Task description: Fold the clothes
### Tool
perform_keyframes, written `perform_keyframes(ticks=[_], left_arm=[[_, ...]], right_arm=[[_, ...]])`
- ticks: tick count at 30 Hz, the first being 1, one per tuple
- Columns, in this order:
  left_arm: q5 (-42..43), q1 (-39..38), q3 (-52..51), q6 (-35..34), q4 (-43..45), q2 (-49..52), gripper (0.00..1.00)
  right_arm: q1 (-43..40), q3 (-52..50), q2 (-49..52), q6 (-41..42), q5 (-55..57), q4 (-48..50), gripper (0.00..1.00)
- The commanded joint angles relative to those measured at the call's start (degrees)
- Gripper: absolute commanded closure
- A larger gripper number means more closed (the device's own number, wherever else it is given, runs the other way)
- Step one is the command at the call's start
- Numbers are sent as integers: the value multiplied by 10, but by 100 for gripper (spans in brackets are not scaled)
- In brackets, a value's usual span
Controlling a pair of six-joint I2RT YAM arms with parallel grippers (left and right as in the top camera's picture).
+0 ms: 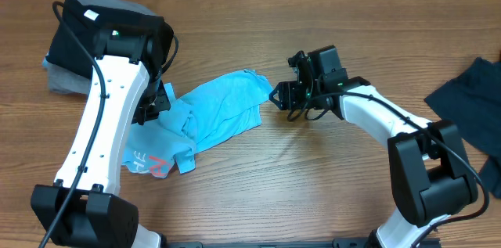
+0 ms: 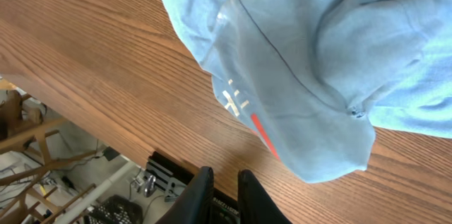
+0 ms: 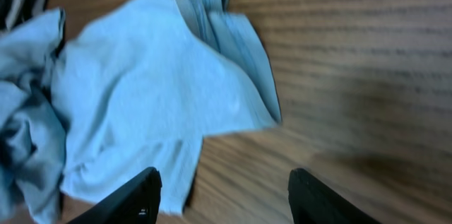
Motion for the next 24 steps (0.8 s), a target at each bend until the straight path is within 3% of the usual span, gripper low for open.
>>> perform_keyframes(ticks=[1, 15, 17, 20, 22, 24], left_arm=[[7, 0, 11, 10, 1, -9, 84], [14, 0, 11, 23, 6, -9, 78], [20, 0, 11, 26, 7, -9, 78], [27, 0, 11, 29, 8, -9, 78], [26, 0, 11, 29, 8, -9, 79], [26, 0, 11, 31, 10, -9, 79]], right_arm=[[6, -5, 21, 52, 27, 23, 39], [9, -4, 95, 88, -61, 131, 44], [10, -4, 95, 96, -84, 140, 54], [7, -3, 94, 101, -78, 143, 83], [-3, 3, 91, 101, -79, 138, 94], [-22, 20, 73, 101, -82, 106, 96]])
